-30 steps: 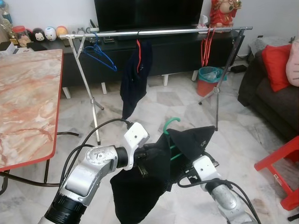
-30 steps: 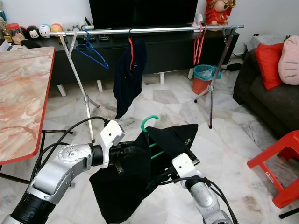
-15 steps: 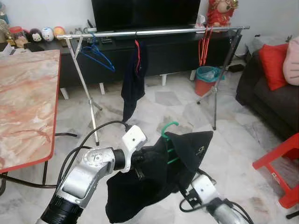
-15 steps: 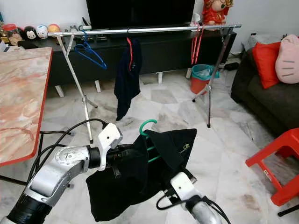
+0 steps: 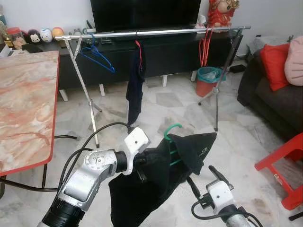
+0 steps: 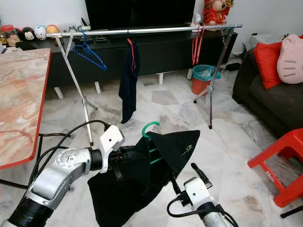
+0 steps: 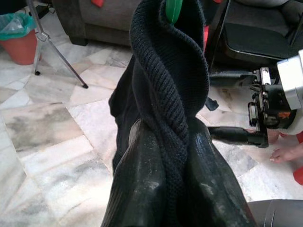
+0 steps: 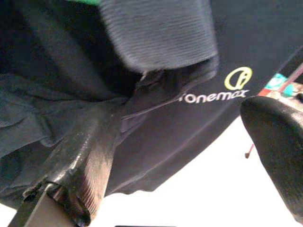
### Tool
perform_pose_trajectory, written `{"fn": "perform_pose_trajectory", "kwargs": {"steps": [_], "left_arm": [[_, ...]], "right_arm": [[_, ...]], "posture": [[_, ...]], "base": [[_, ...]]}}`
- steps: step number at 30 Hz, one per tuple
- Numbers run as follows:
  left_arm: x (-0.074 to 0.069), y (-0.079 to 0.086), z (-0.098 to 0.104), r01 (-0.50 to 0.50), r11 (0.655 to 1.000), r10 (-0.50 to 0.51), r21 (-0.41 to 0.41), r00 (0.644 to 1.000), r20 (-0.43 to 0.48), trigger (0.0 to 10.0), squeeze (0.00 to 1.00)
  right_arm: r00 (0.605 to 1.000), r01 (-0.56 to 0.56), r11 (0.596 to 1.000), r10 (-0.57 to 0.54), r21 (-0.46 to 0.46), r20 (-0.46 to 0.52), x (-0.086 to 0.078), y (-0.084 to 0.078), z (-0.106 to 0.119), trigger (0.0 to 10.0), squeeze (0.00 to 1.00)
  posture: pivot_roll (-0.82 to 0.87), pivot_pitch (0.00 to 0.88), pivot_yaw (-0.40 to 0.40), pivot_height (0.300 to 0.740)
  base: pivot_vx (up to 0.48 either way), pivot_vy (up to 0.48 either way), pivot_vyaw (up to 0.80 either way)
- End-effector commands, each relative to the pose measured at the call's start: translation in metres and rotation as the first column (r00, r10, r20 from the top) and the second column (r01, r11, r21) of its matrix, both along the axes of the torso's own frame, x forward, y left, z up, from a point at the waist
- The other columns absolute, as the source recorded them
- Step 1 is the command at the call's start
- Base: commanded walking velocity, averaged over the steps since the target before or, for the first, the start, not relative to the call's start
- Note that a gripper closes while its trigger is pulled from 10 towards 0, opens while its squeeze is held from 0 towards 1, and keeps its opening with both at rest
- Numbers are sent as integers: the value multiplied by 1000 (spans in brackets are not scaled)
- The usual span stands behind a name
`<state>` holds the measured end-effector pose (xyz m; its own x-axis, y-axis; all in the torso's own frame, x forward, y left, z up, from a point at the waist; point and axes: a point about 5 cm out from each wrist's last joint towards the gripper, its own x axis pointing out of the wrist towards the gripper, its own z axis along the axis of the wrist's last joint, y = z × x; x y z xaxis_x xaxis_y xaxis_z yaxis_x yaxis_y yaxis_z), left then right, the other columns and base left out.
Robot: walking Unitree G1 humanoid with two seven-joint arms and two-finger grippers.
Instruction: Hang hanger
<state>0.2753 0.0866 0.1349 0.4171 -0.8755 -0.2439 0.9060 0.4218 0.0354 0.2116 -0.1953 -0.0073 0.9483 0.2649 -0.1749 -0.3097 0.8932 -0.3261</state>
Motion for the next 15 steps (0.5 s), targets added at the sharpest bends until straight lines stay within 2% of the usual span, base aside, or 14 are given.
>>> {"fn": "perform_pose_trajectory", "kwargs": {"steps": [1,7,15], "left_arm": [[1,-4,6,25,1000,-25,-11,999,31,10000,0],[0,-6,6,31,999,-30,-15,999,29,10000,0],[2,-8,8,30,999,-29,-18,999,37,10000,0]], "right_arm": [[1000,25,1000,-25,1,12,4,-5,3,10000,0],[999,42,999,-42,2,30,26,-2,11,10000,0],[999,8,1000,-8,1,53,46,6,21,10000,0]], "posture": [[-21,0,-31,740],[-21,0,-30,740],[-14,0,-29,740]], "base": [[0,0,0],[0,0,0],[0,0,0]]}}
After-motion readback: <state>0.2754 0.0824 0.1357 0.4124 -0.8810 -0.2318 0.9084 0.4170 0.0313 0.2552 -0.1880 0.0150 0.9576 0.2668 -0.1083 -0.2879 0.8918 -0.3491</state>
